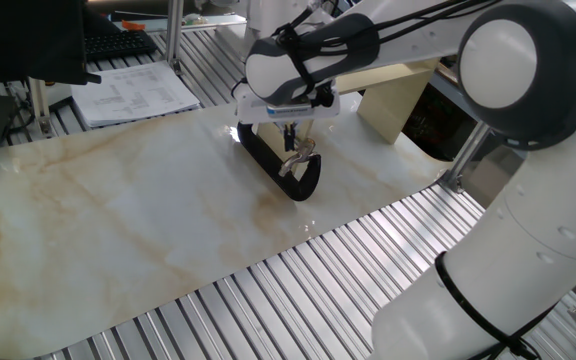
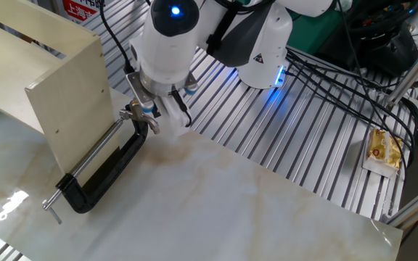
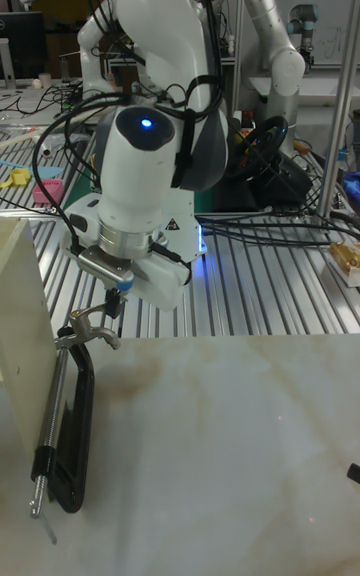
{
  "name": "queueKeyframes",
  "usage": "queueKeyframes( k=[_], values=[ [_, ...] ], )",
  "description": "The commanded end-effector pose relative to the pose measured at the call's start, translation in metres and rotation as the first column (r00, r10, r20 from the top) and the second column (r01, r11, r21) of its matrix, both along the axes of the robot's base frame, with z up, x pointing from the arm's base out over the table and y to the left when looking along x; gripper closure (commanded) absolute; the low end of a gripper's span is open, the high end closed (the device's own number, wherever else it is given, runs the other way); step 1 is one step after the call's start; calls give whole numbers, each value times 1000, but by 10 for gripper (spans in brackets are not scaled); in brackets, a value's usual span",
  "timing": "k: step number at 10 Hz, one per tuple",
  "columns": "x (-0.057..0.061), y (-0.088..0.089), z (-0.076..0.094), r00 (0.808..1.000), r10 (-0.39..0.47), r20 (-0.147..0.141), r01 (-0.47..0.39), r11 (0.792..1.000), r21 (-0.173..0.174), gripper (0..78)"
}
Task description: Turn on the water tap
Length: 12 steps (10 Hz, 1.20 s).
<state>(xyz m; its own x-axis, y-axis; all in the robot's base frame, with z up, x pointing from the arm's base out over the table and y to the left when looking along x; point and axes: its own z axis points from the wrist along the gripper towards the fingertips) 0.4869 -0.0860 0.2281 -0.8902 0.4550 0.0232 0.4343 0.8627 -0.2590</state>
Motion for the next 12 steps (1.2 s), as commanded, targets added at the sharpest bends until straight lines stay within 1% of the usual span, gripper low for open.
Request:
queueKeyframes(
  k=[1, 4, 5, 9, 12],
  values=[
    [-3, -6, 4, 1000, 7, -9, -7, 1000, 1, 776],
    [-6, -5, 3, 1000, 8, -11, -8, 1000, -1, 776],
    [-11, -4, 0, 1000, 10, -11, -10, 1000, -5, 776],
    [-17, -4, -2, 1000, 19, -12, -19, 1000, -6, 776],
    [-19, -14, -4, 999, 47, -18, -47, 999, 1, 776]
  ],
)
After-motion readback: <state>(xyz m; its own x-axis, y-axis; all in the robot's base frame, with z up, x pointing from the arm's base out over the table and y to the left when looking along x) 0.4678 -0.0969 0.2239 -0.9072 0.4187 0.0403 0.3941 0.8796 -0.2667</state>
